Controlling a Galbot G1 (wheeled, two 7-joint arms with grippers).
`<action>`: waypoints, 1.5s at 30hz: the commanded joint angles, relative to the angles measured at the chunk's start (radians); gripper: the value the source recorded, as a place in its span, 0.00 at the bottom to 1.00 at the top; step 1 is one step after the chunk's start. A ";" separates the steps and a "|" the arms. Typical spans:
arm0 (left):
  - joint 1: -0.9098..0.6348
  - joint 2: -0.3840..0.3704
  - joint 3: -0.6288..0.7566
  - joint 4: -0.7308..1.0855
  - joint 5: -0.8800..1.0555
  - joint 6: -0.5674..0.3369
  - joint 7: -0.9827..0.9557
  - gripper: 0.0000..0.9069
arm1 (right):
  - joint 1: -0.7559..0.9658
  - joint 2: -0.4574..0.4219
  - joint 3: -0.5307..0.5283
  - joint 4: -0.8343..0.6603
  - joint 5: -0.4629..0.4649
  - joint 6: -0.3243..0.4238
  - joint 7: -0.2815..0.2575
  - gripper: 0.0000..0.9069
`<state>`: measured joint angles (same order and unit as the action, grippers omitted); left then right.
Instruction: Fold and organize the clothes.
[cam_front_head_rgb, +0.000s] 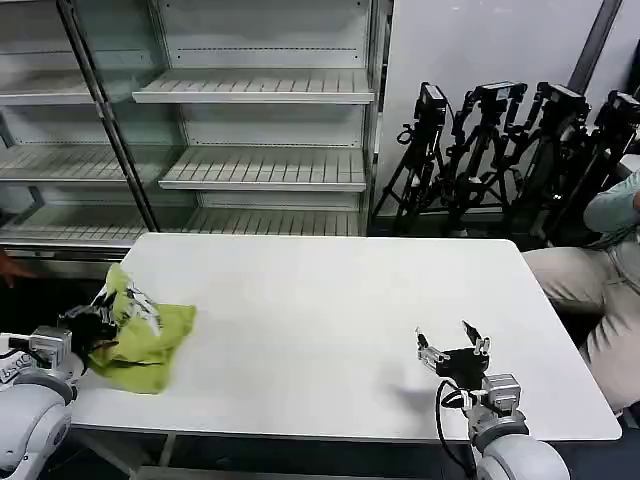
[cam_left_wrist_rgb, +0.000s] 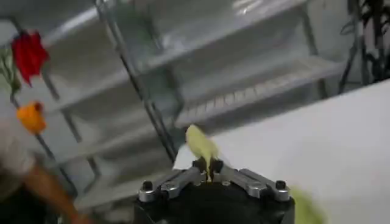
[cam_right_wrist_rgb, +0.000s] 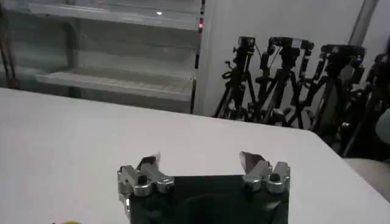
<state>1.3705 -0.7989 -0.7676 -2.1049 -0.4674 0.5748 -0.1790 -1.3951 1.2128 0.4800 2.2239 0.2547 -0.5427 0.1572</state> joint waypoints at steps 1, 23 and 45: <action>0.025 -0.228 0.539 -0.291 0.373 0.004 -0.018 0.02 | -0.010 -0.010 0.014 0.001 0.001 0.001 0.001 1.00; -0.282 -0.838 0.949 0.170 0.512 0.002 -0.251 1.00 | 0.122 -0.029 0.055 -0.017 0.012 0.053 -0.077 1.00; -0.214 -0.247 0.099 0.222 0.398 -0.383 0.285 1.00 | 0.169 -0.003 0.034 -0.116 0.010 0.089 -0.100 1.00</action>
<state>1.0600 -1.4165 -0.0872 -2.0204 -0.0471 0.4918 -0.2630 -1.2546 1.1888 0.5404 2.1549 0.2733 -0.4762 0.0707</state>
